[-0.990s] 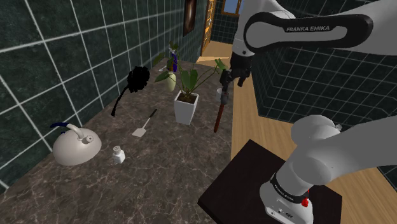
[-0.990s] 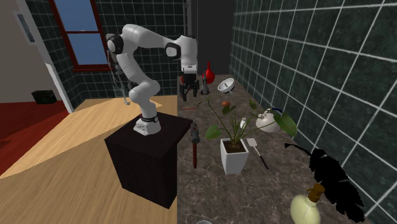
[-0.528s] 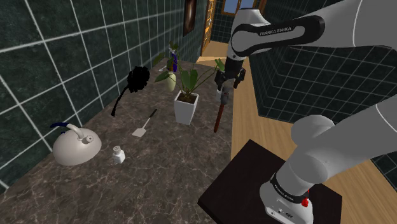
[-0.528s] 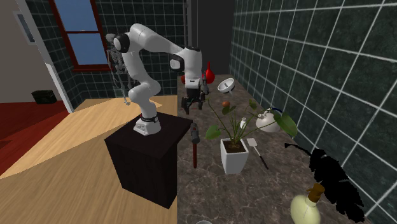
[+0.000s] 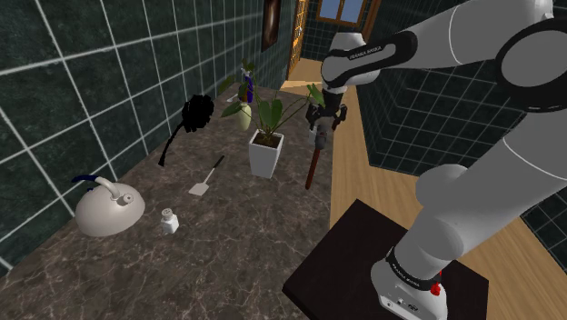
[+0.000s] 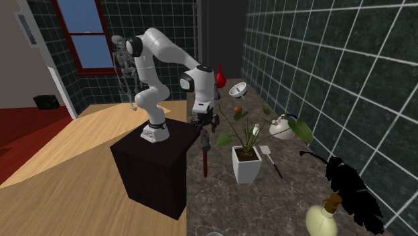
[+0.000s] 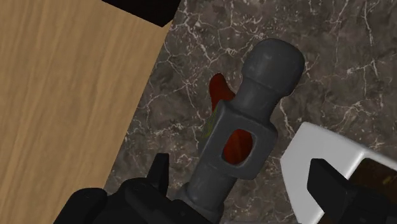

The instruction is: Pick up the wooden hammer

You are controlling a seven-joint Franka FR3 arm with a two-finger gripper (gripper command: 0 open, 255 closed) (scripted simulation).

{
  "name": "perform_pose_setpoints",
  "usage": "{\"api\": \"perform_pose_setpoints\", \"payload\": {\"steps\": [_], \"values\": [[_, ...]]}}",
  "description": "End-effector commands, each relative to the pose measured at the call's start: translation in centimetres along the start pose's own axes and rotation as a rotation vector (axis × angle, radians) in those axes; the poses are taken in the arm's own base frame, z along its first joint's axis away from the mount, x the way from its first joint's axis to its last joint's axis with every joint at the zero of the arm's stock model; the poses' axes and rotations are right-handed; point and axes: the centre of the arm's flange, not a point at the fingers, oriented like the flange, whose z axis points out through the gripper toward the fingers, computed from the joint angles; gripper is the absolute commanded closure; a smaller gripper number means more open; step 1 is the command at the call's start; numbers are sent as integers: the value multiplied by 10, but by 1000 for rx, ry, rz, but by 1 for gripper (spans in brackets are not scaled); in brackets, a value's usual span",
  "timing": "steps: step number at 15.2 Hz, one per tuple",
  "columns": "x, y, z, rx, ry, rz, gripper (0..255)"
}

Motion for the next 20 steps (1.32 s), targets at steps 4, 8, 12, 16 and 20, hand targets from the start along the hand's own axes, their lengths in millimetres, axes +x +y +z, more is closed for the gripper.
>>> {"api": "perform_pose_setpoints", "payload": {"steps": [4, 8, 12, 16, 20], "values": [[2, 2, 25, 1, -1, 9, 0], [2, 2, 39, 1, -1, 9, 0], [2, 2, 38, 1, -1, 9, 255], [2, 2, 38, 1, -1, 9, 255], [2, 2, 28, 1, 0, 9, 255]]}}
